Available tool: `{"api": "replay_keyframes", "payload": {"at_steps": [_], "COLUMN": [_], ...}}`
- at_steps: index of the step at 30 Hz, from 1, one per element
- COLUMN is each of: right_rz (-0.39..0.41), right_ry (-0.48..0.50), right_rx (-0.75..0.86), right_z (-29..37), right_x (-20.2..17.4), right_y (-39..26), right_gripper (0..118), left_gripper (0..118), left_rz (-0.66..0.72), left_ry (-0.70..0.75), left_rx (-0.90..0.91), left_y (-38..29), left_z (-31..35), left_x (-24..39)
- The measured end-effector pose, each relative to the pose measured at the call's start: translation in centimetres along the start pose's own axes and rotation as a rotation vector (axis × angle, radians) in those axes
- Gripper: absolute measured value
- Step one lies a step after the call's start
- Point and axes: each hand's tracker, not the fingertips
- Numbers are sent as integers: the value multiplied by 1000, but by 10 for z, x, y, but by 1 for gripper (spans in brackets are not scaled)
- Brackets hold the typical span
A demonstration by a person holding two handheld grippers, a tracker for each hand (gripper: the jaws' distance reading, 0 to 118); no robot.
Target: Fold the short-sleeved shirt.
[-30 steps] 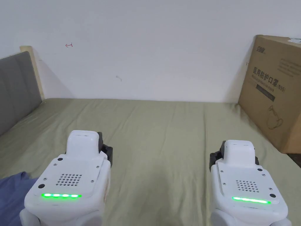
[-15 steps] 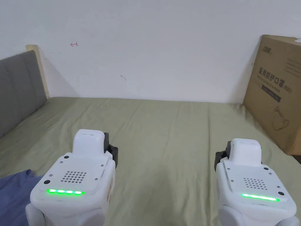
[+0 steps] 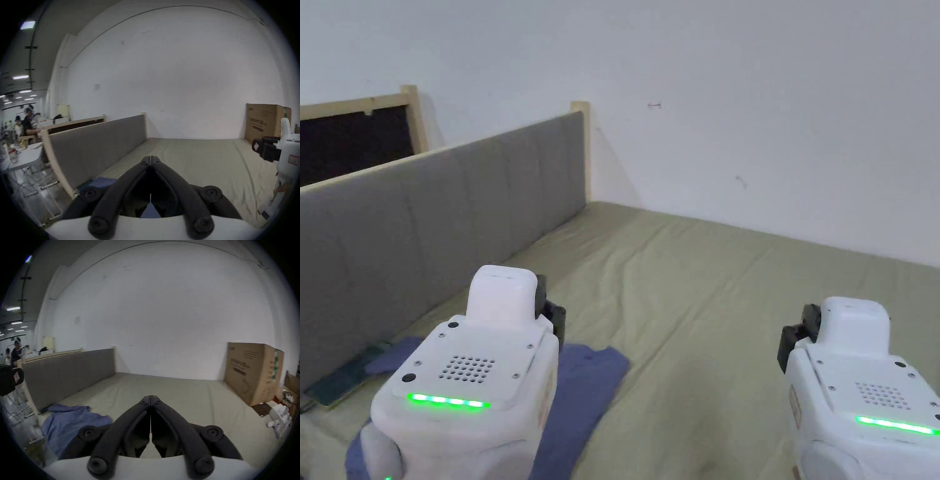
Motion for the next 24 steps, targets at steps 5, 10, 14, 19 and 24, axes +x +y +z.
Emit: {"api": "replay_keyframes", "payload": {"at_steps": [5, 10, 14, 19, 24], "right_rz": [8, 41, 42, 50, 50], "right_ry": [159, 212, 226, 211, 188], "right_rx": [-49, -74, -109, -173, -238], "right_z": [-13, -16, -24, -40, -55], "right_x": [-53, -77, -77, -69, -60], "right_y": [-8, -15, -23, -39, -59], "right_gripper": [0, 0, 0, 0, 0], "left_gripper": [0, 0, 0, 0, 0], "left_rz": [22, 39, 40, 133, 114], "left_ry": [139, 191, 174, 84, 54], "left_rx": [-37, -68, -138, -340, -579], "left_y": [-11, -18, -26, -60, -121], "left_z": [20, 21, -2, -78, -169], "left_x": [-48, -66, -66, -66, -56]}}
